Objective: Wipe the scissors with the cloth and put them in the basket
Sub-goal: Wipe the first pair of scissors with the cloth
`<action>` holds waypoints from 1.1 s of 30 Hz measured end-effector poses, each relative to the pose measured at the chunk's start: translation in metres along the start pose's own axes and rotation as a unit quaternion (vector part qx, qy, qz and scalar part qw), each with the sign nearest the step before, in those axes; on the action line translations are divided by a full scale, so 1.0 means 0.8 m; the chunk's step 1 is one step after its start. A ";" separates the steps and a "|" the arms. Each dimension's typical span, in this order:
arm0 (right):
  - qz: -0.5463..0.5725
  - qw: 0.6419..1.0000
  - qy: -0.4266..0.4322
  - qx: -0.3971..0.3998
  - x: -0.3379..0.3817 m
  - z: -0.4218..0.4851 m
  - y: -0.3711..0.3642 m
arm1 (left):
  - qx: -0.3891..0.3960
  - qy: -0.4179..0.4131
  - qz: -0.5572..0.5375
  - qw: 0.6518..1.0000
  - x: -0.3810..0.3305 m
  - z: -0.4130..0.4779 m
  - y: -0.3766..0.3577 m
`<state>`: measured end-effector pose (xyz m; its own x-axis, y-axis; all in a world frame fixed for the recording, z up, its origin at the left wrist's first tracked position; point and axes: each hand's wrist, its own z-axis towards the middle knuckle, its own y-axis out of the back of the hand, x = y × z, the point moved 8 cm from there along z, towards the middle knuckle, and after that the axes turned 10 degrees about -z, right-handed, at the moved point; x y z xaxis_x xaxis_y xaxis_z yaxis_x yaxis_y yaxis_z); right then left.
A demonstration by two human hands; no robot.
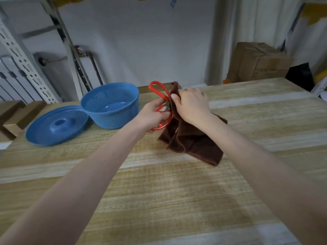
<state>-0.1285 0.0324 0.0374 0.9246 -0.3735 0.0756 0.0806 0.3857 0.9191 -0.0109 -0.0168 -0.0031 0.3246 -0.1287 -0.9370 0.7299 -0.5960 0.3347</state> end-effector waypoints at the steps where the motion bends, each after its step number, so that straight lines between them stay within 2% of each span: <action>1: -0.033 0.999 0.015 0.010 0.002 -0.001 0.000 | 0.001 -0.001 0.002 1.000 -0.001 -0.001 0.000; 4: -0.043 0.997 0.048 0.035 0.004 0.000 0.003 | 0.011 -0.012 -0.001 1.000 -0.003 -0.003 0.001; 8: 0.079 0.991 0.040 0.099 -0.006 0.006 -0.008 | 0.044 -0.025 0.014 0.999 -0.002 -0.006 -0.005; 15: 0.085 0.991 0.037 0.094 -0.010 0.011 -0.015 | 0.051 -0.033 0.037 0.997 -0.008 -0.008 -0.006; 21: 0.210 0.971 -0.013 0.117 -0.021 0.011 -0.031 | 0.064 -0.019 0.029 0.997 -0.005 -0.006 -0.003; 23: 0.243 0.961 0.000 0.135 -0.018 0.009 -0.035 | 0.062 -0.014 0.029 0.998 -0.004 -0.006 -0.001; 25: 0.228 0.963 0.022 0.139 -0.014 0.007 -0.033 | 0.062 -0.013 0.034 0.997 -0.004 -0.006 -0.001; 28: 0.219 0.968 -0.001 0.122 -0.017 0.009 -0.028 | 0.067 -0.021 0.027 0.997 -0.008 -0.006 -0.006; 33: 0.138 0.987 -0.019 0.085 -0.019 0.012 -0.018 | 0.078 -0.019 -0.002 0.997 -0.009 -0.006 -0.010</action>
<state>-0.1468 0.0247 0.0267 0.8875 -0.3071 0.3434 -0.2384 0.3316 0.9128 -0.0161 -0.0074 0.0012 0.2968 -0.1538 -0.9425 0.6276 -0.7124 0.3139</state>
